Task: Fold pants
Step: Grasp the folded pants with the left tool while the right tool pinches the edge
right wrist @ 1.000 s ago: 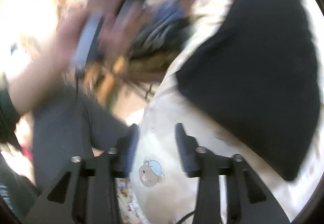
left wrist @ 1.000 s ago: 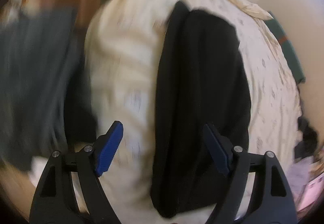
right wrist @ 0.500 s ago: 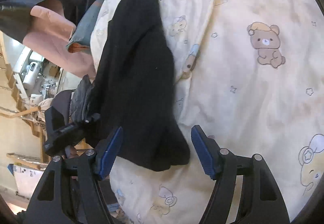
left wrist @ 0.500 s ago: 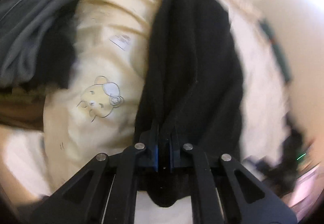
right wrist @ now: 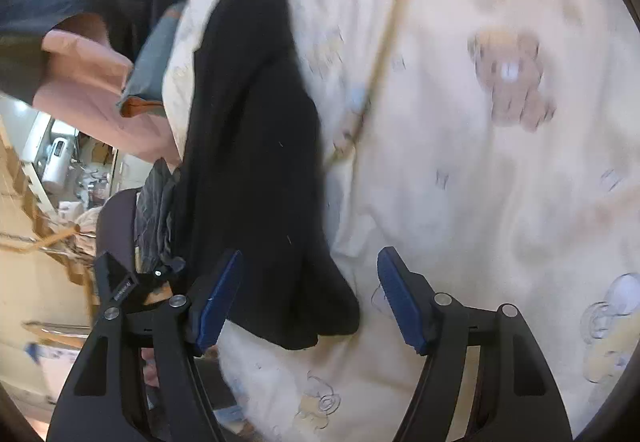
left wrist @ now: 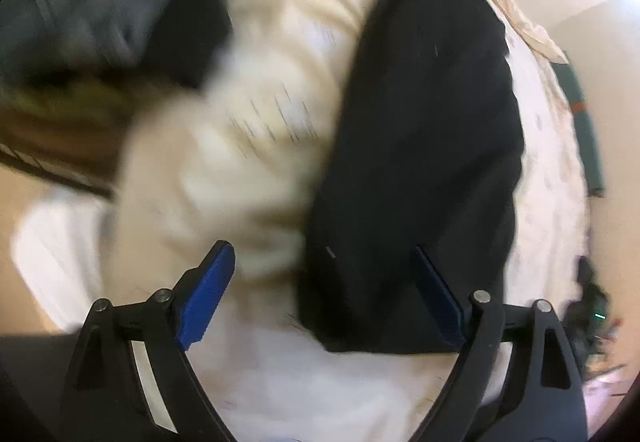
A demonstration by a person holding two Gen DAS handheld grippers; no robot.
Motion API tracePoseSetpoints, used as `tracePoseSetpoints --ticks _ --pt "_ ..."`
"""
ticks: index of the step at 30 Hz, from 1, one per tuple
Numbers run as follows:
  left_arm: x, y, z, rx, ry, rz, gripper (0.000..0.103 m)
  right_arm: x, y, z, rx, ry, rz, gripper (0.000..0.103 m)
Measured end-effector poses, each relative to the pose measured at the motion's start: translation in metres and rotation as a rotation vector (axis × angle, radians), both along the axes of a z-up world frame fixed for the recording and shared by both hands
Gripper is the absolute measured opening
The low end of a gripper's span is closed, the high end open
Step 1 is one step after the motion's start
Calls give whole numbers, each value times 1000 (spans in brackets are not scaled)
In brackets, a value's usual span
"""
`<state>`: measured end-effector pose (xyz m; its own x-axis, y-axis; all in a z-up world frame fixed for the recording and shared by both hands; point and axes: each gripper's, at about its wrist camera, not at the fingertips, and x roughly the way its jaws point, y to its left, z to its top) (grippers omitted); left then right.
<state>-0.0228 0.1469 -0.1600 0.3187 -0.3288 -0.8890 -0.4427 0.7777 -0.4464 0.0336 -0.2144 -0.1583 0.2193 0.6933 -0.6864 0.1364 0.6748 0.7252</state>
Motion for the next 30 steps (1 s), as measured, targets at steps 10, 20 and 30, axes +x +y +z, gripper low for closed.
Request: tracePoseSetpoints --ticks 10,20,30 --pt "4 -24 7 15 -43 -104 69 1 34 -30 29 101 122 73" --pt "10 -33 -7 -54 -15 -137 20 1 64 -34 32 76 212 51" --pt "3 -24 -18 -107 36 -55 42 3 74 -43 37 95 202 49"
